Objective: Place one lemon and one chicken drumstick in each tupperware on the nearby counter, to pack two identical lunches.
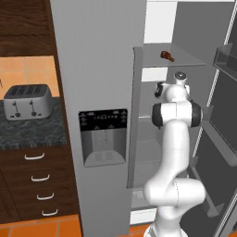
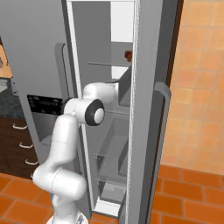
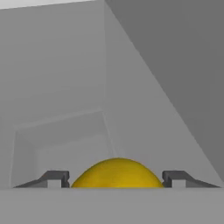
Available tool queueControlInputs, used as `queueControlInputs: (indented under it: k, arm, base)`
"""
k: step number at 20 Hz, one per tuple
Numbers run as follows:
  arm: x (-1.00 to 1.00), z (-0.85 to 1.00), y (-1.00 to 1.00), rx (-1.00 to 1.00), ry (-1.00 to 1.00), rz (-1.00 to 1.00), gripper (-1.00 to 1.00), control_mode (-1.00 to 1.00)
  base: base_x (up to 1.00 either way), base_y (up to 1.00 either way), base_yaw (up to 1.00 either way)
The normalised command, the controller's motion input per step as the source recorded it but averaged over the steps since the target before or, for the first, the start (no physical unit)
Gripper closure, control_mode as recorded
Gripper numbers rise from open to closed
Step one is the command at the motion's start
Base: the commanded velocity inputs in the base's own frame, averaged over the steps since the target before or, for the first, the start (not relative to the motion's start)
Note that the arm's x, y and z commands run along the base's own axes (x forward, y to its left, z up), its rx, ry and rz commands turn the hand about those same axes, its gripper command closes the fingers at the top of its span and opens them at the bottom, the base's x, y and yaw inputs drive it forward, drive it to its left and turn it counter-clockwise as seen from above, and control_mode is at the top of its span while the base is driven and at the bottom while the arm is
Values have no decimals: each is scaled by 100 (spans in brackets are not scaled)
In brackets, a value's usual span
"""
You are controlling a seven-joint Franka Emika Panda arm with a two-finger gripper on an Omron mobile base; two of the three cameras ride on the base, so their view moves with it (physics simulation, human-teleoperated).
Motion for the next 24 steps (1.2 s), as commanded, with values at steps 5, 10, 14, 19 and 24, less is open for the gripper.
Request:
queueControlInputs:
  k: [5, 10, 14, 19, 24]
  arm:
    - [-36, -26, 0, 3, 0, 2, 100, -100]
    - [-100, -8, 22, 11, -6, 0, 100, -100]
    - [-100, 4, 92, 3, -18, 7, 100, -100]
    - [-100, 39, 88, -13, -5, 14, 100, -100]
    - [-100, 100, 30, -20, 6, 24, 100, -100]
  base:
    - [0, 0, 0]
    - [0, 0, 0]
    - [0, 0, 0]
    - [0, 0, 0]
    - [0, 0, 0]
